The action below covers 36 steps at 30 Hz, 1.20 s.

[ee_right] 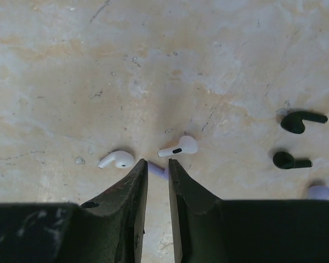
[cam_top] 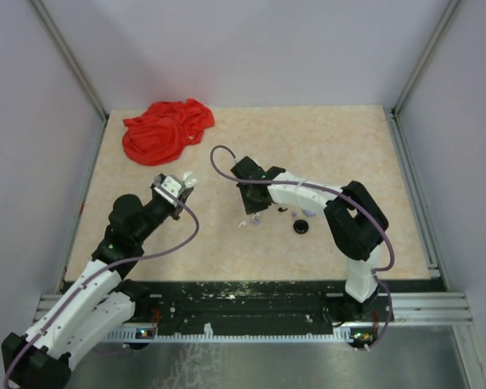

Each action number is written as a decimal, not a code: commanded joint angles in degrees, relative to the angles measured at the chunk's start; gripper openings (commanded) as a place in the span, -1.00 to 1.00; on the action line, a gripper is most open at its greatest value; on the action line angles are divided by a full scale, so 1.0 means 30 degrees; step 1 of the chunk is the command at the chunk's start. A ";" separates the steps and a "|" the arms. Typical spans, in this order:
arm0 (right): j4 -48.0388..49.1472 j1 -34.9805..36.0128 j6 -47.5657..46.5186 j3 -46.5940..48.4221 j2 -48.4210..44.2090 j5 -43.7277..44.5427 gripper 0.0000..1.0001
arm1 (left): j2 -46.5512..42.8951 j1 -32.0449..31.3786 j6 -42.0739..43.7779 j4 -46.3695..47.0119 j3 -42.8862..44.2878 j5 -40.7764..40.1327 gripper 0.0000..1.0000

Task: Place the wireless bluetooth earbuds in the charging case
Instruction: Pick up the earbud from the center of the board.

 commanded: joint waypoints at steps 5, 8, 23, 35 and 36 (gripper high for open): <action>-0.0047 0.0347 0.3817 -0.0175 -0.0180 0.2403 -0.42 | -0.0506 -0.0023 -0.0146 0.0724 -0.0157 -0.0681 -0.99; 0.0063 0.0341 0.4084 -0.0326 -0.0246 0.2786 -0.28 | -0.0462 -0.0014 -0.0170 0.0711 -0.0157 -0.0651 -0.99; 0.0367 0.0031 0.4654 -0.1223 0.0108 0.2564 -0.26 | -0.0389 -0.0009 -0.0192 0.0696 -0.0158 -0.0570 -0.99; 0.1664 -0.0197 0.4734 -0.1175 0.0538 0.1294 -0.29 | -0.0257 -0.0009 -0.0192 0.0643 -0.0133 -0.0537 -0.99; 0.1685 -0.0251 0.4750 -0.1130 0.0597 0.1271 -0.29 | -0.0256 -0.0009 -0.0179 0.0634 -0.0154 -0.0505 -0.99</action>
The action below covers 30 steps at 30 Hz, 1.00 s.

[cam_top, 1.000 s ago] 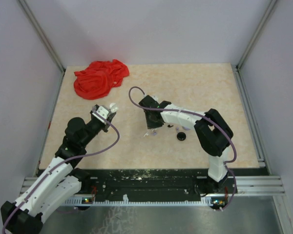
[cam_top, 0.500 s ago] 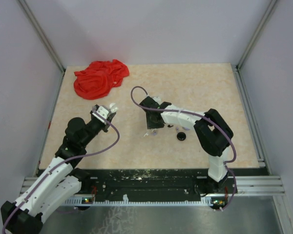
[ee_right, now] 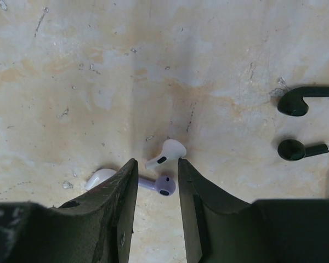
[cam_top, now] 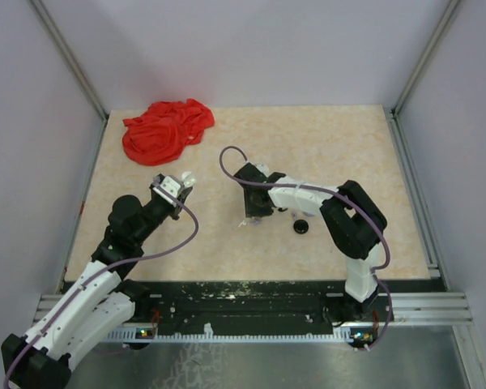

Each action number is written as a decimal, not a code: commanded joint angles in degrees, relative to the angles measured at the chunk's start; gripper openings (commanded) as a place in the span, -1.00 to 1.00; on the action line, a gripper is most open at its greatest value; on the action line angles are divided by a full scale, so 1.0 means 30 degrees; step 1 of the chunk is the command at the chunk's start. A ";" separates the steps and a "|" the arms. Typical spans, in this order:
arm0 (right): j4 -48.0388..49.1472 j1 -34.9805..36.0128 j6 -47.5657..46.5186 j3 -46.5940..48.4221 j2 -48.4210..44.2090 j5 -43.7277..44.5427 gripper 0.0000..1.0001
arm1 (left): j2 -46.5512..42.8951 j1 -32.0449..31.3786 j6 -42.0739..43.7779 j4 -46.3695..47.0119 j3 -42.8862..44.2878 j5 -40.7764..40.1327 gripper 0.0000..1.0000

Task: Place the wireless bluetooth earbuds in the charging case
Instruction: Pick up the earbud from the center of the board.

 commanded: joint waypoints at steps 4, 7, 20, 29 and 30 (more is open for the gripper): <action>0.0877 -0.0390 0.0332 0.0429 0.0331 -0.0127 -0.28 | -0.0016 -0.0009 -0.0156 0.0609 -0.0110 0.0021 -0.99; 0.0983 -0.0484 0.0250 0.0344 0.0352 0.0036 -0.28 | 0.0028 -0.0012 -0.0163 0.0587 -0.0084 0.0080 -0.99; 0.0315 -0.0473 -0.0929 0.0856 0.0854 -0.0171 -0.41 | 0.0151 -0.0009 -0.0119 0.0568 -0.0054 0.0335 -0.99; 0.1545 -0.0487 -0.1474 0.0308 -0.0080 0.0131 -0.60 | 0.0185 -0.0016 -0.0391 0.0927 -0.0250 0.1580 -0.99; 0.1831 -0.0477 -0.1666 0.0188 -0.0338 0.0163 -0.61 | 0.0211 -0.0017 -0.0517 0.1028 -0.0295 0.1652 -0.99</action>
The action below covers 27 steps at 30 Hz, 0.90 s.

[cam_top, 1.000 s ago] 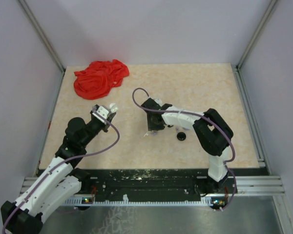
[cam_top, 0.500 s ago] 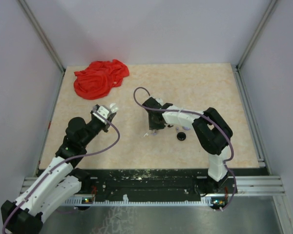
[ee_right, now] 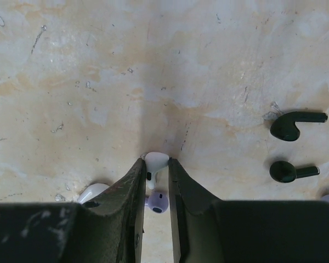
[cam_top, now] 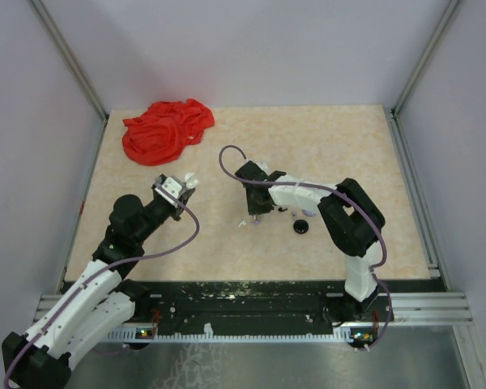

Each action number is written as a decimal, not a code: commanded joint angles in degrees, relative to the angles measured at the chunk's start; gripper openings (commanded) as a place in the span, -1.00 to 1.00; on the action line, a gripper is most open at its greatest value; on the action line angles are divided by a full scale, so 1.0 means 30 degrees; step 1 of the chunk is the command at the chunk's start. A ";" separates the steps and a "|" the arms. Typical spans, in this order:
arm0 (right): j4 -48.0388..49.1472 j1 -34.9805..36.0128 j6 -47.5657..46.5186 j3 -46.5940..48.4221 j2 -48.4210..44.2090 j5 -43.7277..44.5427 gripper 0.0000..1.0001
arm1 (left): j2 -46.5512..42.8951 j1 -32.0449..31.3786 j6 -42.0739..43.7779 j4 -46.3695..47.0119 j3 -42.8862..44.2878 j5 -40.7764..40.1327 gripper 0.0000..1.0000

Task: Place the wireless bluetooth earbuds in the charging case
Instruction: Pick up the earbud from the center of the board.

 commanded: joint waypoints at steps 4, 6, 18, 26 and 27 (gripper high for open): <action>0.2392 -0.0090 -0.1419 -0.0470 -0.2205 0.0517 -0.62 | 0.0051 -0.0014 -0.0756 0.1254 -0.0421 0.1408 -0.99; 0.3237 -0.0072 -0.1843 -0.0996 -0.3126 0.0541 -0.63 | 0.0082 -0.0023 -0.0957 0.1519 -0.0571 0.1615 -0.99; 0.8386 0.0737 -0.4449 -0.3435 -0.9357 0.0822 -0.62 | 0.1518 -0.0002 -0.4378 0.4297 -0.0498 0.4113 -0.99; 1.0764 0.1536 -0.5856 -0.4229 -1.2817 -0.0022 -0.62 | 0.2606 -0.0016 -0.6522 0.8358 -0.1102 0.7139 -0.99; 1.1037 0.1615 -0.5937 -0.4324 -1.3131 -0.0169 -0.62 | 0.2742 -0.0009 -0.6789 0.9361 -0.1350 0.7378 -0.99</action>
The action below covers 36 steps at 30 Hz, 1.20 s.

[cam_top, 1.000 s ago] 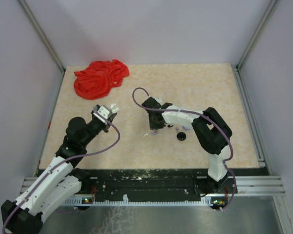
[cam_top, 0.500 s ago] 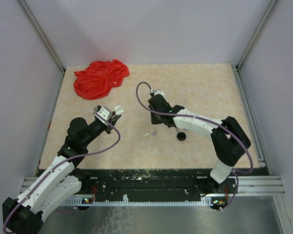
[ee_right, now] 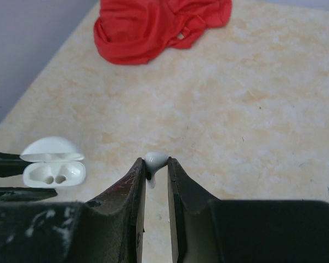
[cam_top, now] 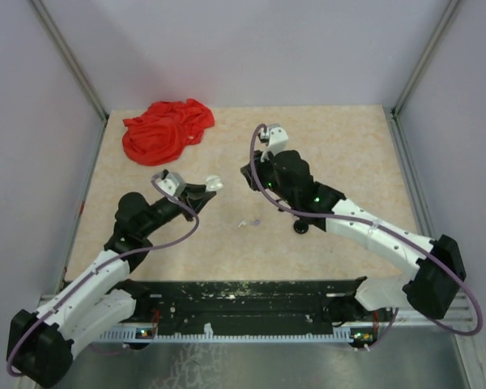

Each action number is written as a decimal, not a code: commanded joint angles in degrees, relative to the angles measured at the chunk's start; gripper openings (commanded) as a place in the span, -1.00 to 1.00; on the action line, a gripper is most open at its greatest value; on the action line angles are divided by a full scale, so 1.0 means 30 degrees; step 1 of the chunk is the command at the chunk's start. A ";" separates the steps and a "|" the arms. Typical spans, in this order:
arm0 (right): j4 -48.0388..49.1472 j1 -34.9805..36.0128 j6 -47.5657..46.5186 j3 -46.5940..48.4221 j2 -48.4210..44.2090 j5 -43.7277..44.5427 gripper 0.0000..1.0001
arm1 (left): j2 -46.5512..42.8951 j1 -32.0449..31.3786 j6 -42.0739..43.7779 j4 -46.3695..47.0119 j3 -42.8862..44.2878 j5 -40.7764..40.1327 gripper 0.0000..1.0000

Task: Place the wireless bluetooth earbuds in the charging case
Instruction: Pick up the earbud from the center of the board, then place the earbud in the charging case.

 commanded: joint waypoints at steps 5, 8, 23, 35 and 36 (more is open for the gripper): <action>0.3978 0.0933 -0.1558 -0.1199 -0.2740 -0.1071 -0.63 | 0.0991 -0.0010 -0.2393 0.7858 -0.1613 0.3219 -0.99; 0.5318 0.1206 -0.1738 -0.1839 -0.3315 -0.1651 -0.62 | 0.1580 -0.0027 -0.2801 1.0170 -0.2093 0.4089 -0.98; 0.9004 0.3136 -0.3057 -0.3969 -0.4121 -0.1747 -0.63 | 0.2344 -0.0038 -0.3345 1.3553 -0.2674 0.4035 -0.99; 0.9567 0.3720 -0.3711 -0.4123 -0.3951 -0.1573 -0.63 | 0.2493 -0.0065 -0.3484 1.3163 -0.2556 0.3835 -0.99; 0.9622 0.3739 -0.3749 -0.4108 -0.3823 -0.1547 -0.63 | 0.2529 -0.0052 -0.3539 1.3249 -0.2556 0.3895 -0.99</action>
